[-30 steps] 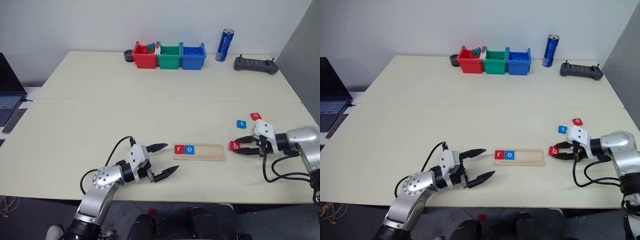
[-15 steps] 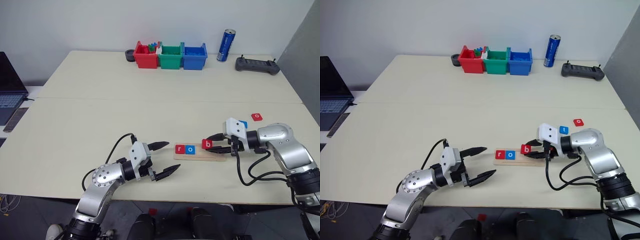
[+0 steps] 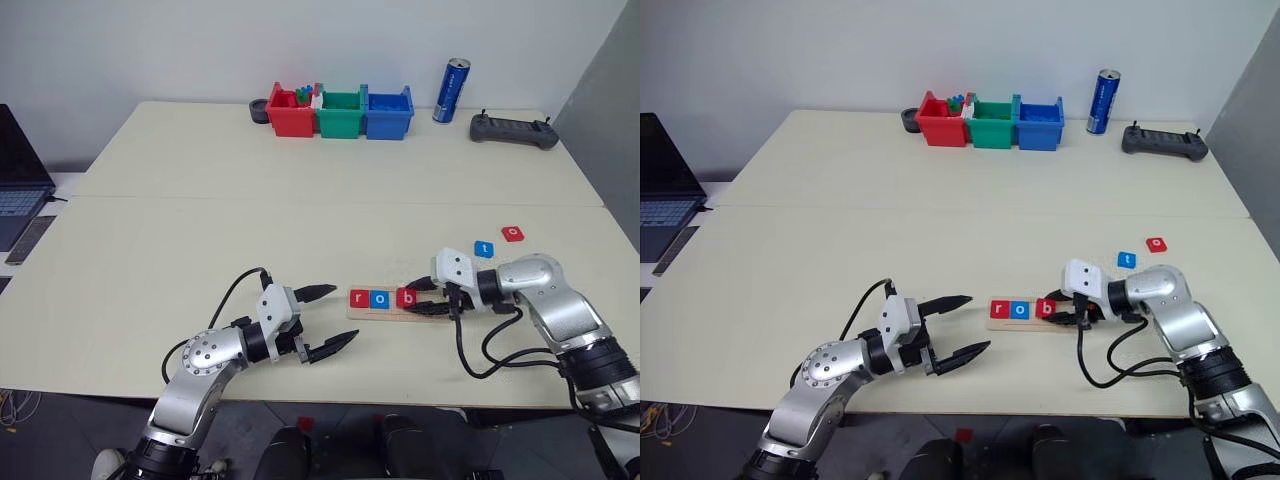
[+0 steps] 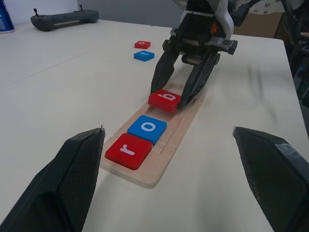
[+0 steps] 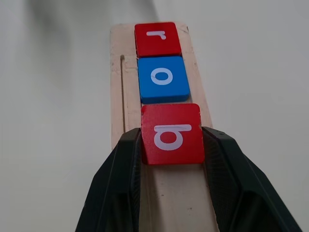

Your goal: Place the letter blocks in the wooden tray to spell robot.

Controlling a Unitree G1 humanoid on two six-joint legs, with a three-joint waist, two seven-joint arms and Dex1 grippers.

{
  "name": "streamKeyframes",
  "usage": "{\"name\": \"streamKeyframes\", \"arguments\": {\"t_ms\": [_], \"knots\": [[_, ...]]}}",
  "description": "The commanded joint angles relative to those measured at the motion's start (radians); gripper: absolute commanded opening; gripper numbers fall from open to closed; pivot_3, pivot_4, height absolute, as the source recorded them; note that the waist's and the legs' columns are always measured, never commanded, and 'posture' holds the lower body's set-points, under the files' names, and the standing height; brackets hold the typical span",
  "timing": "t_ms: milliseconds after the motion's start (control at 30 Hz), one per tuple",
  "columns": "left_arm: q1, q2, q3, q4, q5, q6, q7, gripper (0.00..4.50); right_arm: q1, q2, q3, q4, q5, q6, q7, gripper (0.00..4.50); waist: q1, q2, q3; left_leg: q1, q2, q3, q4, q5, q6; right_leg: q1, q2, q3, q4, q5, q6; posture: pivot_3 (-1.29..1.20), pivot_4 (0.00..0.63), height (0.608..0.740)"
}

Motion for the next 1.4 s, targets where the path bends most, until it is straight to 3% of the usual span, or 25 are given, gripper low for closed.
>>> {"name": "streamKeyframes", "arguments": {"t_ms": [33,300,533,600,900,1000,1200,1300,1400], "knots": [[0.003,0.006,0.016,-0.032,-0.021,-0.018,-0.003,4.5,-0.031,0.003,-0.004,0.003,-0.008,-0.035,0.004,1.45,0.0,0.0,0.0,0.0,0.0,0.0,0.0,0.0,0.0,0.0,0.0,0.0,0.0,0.0,0.0,0.0,0.15,0.74],[0.002,0.011,0.014,-0.053,-0.023,-0.004,0.006,4.5,-0.041,0.007,0.007,0.016,-0.005,-0.034,0.026,1.45,0.0,0.0,0.0,0.0,0.0,0.0,0.0,0.0,0.0,0.0,0.0,0.0,0.0,0.0,0.0,0.0,0.15,0.74],[0.009,0.011,0.016,-0.045,-0.022,-0.015,0.002,4.5,-0.045,0.009,0.008,0.007,0.004,-0.02,0.045,3.98,0.0,0.0,0.0,0.0,0.0,0.0,0.0,0.0,0.0,0.0,0.0,0.0,0.0,0.0,0.0,0.0,0.15,0.74],[0.011,0.01,0.017,-0.037,-0.02,-0.022,-0.001,4.5,-0.045,0.01,0.005,0.004,0.007,-0.013,0.045,4.47,0.0,0.0,0.0,0.0,0.0,0.0,0.0,0.0,0.0,0.0,0.0,0.0,0.0,0.0,0.0,0.0,0.15,0.74],[0.022,0.007,0.016,0.012,-0.015,-0.073,-0.021,4.5,-0.052,-0.06,-0.091,-0.029,0.069,0.073,0.049,4.47,0.003,0.0,0.0,0.0,0.0,0.0,0.0,0.0,0.0,0.0,0.0,0.0,0.0,0.0,0.0,0.0,0.15,0.74],[0.012,0.001,0.018,0.035,-0.012,-0.089,-0.024,4.5,-0.055,-0.096,-0.157,-0.018,0.069,0.094,-0.011,4.47,0.004,0.0,0.0,0.0,0.0,0.0,0.0,0.0,0.0,0.0,0.0,0.0,0.0,0.0,0.0,0.0,0.15,0.74],[0.006,-0.014,0.005,0.063,-0.004,-0.115,-0.019,4.5,-0.078,-0.041,-0.367,0.064,0.058,0.215,-0.377,4.47,0.002,0.0,0.0,0.0,0.0,0.0,0.0,0.0,0.0,0.0,0.0,0.0,0.0,0.0,0.0,0.0,0.15,0.74],[0.0,-0.013,0.002,0.064,-0.008,-0.112,-0.027,4.5,-0.082,-0.018,-0.417,0.126,-0.005,0.221,-0.581,4.47,0.003,0.0,0.0,0.0,0.0,0.0,0.0,0.0,0.0,0.0,0.0,0.0,0.001,0.0,0.0,0.0,0.15,0.74],[-0.015,-0.009,0.0,0.067,-0.011,-0.104,-0.038,4.5,-0.092,-0.008,-0.427,0.198,-0.039,0.206,-0.688,4.47,0.002,0.0,0.0,0.0,0.0,0.001,0.0,0.0,0.0,0.0,0.0,0.001,0.001,0.0,0.0,0.0,0.15,0.74]]}}
